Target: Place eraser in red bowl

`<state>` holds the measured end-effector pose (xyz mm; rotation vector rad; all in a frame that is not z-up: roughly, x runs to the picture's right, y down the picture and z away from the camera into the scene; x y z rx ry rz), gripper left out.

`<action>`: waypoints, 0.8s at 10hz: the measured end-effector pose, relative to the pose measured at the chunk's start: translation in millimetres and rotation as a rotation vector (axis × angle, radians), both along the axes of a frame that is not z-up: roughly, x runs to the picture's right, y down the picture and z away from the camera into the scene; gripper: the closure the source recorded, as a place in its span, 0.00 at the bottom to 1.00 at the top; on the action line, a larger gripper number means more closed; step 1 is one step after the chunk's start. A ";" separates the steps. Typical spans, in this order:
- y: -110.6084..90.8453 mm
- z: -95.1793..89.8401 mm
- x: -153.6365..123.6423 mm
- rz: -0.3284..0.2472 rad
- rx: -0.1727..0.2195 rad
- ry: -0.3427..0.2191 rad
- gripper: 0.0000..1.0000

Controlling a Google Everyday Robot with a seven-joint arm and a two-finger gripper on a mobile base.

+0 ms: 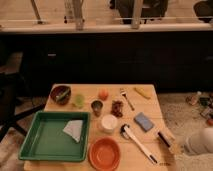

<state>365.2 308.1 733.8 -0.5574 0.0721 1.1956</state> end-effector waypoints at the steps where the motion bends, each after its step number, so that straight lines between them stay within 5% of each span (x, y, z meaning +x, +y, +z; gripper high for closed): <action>1: -6.2 -5.8 2.0 0.000 0.018 0.000 1.00; 5: -39.3 -42.9 -12.5 -0.064 0.121 -0.045 1.00; 8: -63.6 -68.7 -50.1 -0.216 0.215 -0.141 1.00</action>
